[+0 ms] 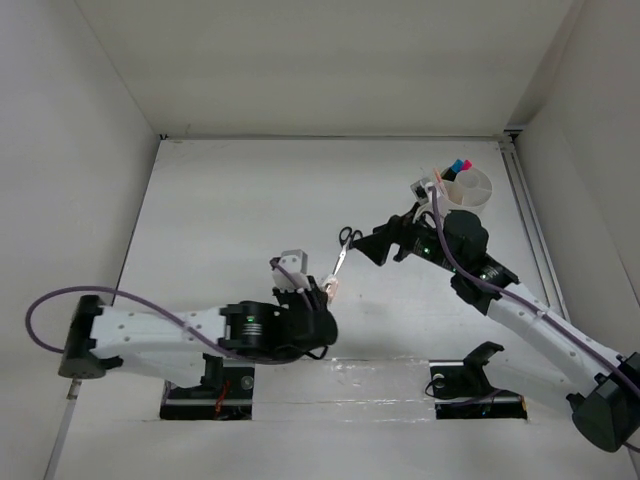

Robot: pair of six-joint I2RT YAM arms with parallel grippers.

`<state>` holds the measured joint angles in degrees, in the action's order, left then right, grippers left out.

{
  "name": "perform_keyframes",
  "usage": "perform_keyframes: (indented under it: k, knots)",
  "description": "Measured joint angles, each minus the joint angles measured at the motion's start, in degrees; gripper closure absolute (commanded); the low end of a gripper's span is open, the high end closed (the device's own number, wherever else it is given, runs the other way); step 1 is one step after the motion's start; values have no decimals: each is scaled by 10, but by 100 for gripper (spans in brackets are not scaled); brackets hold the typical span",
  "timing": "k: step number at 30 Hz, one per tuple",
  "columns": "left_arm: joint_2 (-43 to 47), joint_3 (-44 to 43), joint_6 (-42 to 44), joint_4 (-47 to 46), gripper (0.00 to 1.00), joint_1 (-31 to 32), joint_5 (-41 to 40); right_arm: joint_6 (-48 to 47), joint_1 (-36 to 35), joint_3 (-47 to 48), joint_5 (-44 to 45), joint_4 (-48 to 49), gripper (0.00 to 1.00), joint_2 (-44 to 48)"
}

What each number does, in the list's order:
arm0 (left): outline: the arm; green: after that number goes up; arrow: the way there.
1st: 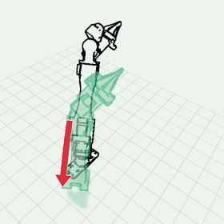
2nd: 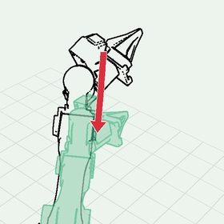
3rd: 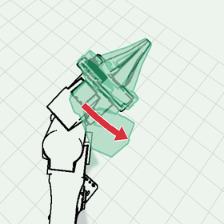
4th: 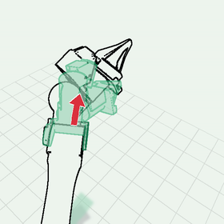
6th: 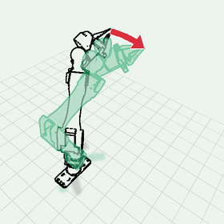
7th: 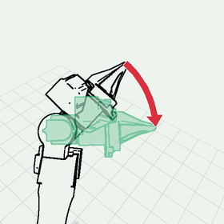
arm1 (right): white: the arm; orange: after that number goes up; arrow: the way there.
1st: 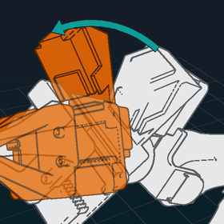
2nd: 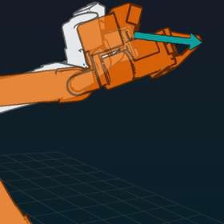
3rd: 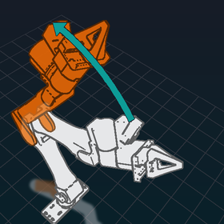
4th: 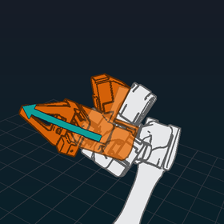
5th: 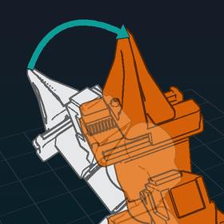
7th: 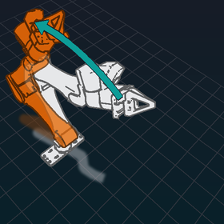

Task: Sort the stationery into containers
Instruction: Pick up the stationery from the center of the board, then place the stationery in the storage box.

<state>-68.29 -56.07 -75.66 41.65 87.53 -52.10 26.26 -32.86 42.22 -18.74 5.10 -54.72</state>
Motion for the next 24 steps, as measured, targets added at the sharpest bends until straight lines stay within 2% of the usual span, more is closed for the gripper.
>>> perform_keyframes:
  k: [5,9,19,24]
  knots:
    - [226,132,203,-217,100,-1,-10,42,-31,-25,-40,56,8,1]
    - [325,167,315,-299,100,-2,-12,76,-68,-45,-63,106,10,-5]
    - [306,167,407,-321,100,-2,-4,99,-158,-44,-28,160,14,-31]
    - [275,167,435,-330,100,-2,6,100,-183,-32,17,158,20,-42]
